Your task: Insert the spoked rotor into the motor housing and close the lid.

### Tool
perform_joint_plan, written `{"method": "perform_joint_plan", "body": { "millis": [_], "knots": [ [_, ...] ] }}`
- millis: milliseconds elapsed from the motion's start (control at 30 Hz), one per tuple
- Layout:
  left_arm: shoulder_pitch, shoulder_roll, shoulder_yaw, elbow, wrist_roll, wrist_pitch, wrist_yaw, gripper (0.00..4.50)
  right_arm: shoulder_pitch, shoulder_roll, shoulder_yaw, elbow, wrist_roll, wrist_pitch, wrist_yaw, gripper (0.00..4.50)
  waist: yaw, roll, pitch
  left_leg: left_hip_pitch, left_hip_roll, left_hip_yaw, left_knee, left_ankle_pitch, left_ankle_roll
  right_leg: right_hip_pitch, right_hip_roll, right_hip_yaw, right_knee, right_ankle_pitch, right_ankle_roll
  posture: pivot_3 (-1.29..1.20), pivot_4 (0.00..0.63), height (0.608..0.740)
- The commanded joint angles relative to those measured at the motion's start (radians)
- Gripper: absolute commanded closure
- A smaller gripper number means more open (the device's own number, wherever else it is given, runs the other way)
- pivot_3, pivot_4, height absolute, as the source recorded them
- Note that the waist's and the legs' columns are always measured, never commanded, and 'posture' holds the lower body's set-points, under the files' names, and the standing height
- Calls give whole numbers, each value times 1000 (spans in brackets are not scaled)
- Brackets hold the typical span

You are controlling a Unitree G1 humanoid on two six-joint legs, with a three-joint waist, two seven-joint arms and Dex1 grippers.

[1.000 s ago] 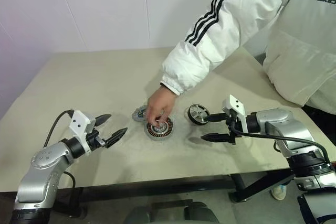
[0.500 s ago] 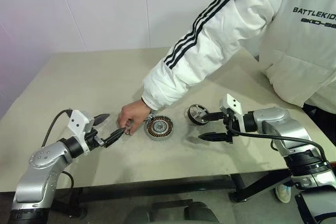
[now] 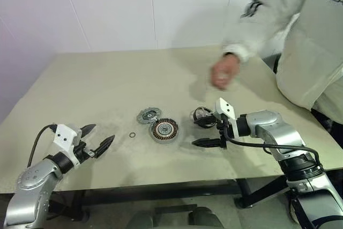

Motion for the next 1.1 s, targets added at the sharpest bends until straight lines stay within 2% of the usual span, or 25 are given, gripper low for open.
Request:
{"method": "perform_joint_plan", "body": {
  "millis": [33, 400, 1100],
  "knots": [
    [-34, -24, -29, 60, 41, -75, 11, 0, -37, 8, -7, -32, 7, -17, -1, 25, 4, 0, 0, 0, 0, 0, 0, 0, 0, 0, 0, 0, 0, 0, 0, 0, 0, 740],
    [-188, -86, -138, 265, 132, -170, 36, 0, -47, 5, -2, -31, 6, -17, -4, 25, 5, -1, 0, 0, 0, 0, 1, 0, 0, 0, 0, -1, 0, 0, 0, 0, 0, 740],
    [-330, -114, -256, 411, 186, -162, 5, 0, -63, 11, -3, -24, 4, -17, -18, 25, 5, -1, 0, 0, -1, -1, 1, 0, 0, 0, 0, -1, 1, 1, 1, 0, 0, 740]
  ]
}}
